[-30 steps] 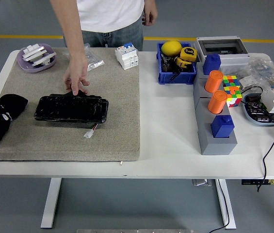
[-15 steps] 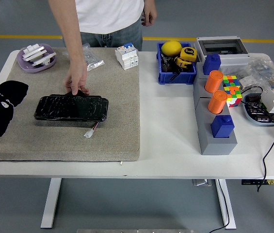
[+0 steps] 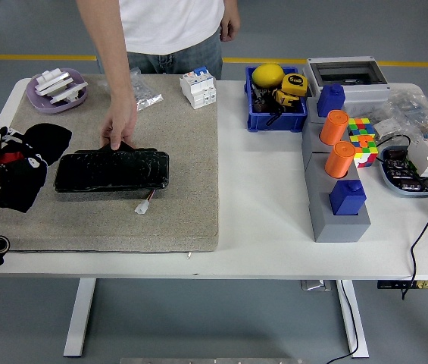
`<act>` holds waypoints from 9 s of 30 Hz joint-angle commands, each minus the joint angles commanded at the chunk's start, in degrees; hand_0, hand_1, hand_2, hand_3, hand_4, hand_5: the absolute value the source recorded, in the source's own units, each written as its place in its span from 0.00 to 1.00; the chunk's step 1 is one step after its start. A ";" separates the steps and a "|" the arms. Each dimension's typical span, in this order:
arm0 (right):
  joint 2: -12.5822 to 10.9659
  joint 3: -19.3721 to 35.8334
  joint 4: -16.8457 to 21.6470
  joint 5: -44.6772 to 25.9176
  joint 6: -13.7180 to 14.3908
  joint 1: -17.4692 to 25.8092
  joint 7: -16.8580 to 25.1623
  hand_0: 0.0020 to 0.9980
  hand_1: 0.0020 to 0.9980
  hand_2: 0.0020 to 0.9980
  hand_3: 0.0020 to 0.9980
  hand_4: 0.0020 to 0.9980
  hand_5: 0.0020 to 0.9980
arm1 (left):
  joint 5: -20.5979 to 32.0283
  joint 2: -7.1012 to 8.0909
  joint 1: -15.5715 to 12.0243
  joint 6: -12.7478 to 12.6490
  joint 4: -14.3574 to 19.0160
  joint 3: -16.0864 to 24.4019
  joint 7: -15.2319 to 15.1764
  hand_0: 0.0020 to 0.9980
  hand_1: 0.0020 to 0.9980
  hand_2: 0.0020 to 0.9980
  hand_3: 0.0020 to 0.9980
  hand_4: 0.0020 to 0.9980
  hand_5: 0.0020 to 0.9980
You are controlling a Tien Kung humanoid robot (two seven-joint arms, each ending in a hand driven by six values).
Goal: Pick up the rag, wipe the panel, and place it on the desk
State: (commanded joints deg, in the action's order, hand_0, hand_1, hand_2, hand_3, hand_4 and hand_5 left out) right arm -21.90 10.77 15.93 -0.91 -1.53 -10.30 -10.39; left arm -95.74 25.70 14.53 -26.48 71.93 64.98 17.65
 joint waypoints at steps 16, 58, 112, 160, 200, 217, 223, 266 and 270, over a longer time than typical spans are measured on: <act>-0.09 -0.12 -0.06 -0.36 0.03 -0.23 0.27 0.71 0.69 0.69 0.63 1.00 0.54 | 0.50 -1.73 1.22 -0.82 -2.57 -4.59 -0.64 0.29 0.14 0.44 0.42 0.25 0.00; -0.54 1.00 -0.16 1.04 -0.10 -0.34 -0.33 0.71 0.69 0.69 0.63 1.00 0.54 | -4.93 -5.12 5.51 -2.93 2.03 -21.63 1.69 0.29 0.14 0.45 0.43 0.27 0.00; -0.65 2.02 -0.14 2.17 -0.38 -0.37 -0.96 0.71 0.69 0.69 0.63 1.00 0.54 | -12.97 -1.96 6.53 -3.67 -2.48 -17.01 6.42 0.29 0.15 0.46 0.44 0.27 0.00; -0.87 2.54 -0.15 2.84 -0.51 -0.52 -1.33 0.71 0.69 0.69 0.64 1.00 0.54 | -12.62 -2.20 8.41 -3.98 -0.46 -21.59 6.64 0.29 0.15 0.46 0.45 0.28 0.00; -0.96 4.34 -0.38 4.45 -0.47 -0.65 -2.26 0.71 0.69 0.69 0.64 1.00 0.54 | -13.62 -3.63 11.23 -3.63 2.81 -31.15 8.58 0.29 0.16 0.46 0.46 0.32 0.00; -0.88 4.00 -0.41 3.83 -0.49 -0.54 -2.06 0.71 0.69 0.69 0.64 1.00 0.54 | -13.53 -1.39 9.28 -4.24 -3.16 -22.06 7.29 0.29 0.16 0.46 0.45 0.30 0.00; -0.87 3.90 -0.40 3.64 -0.46 -0.59 -2.00 0.71 0.69 0.69 0.64 1.00 0.54 | -13.61 -0.76 8.95 -4.23 -4.31 -19.80 7.05 0.29 0.16 0.46 0.45 0.30 0.00; -1.10 4.31 -0.36 4.34 -0.60 -0.50 -2.26 0.71 0.69 0.69 0.64 1.00 0.54 | -14.03 -3.56 10.44 -3.83 0.80 -29.18 7.91 0.29 0.16 0.46 0.45 0.28 0.00; -1.21 4.41 -0.36 4.37 -0.59 -0.48 -2.29 0.71 0.69 0.69 0.64 1.00 0.54 | -14.31 -3.96 10.56 -3.79 1.95 -30.87 8.26 0.29 0.16 0.46 0.45 0.28 0.00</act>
State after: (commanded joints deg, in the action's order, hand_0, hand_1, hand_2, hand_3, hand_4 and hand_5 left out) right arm -23.10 15.18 15.57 3.45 -2.13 -10.79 -12.68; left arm -110.05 21.74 25.08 -30.27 73.88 34.11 25.92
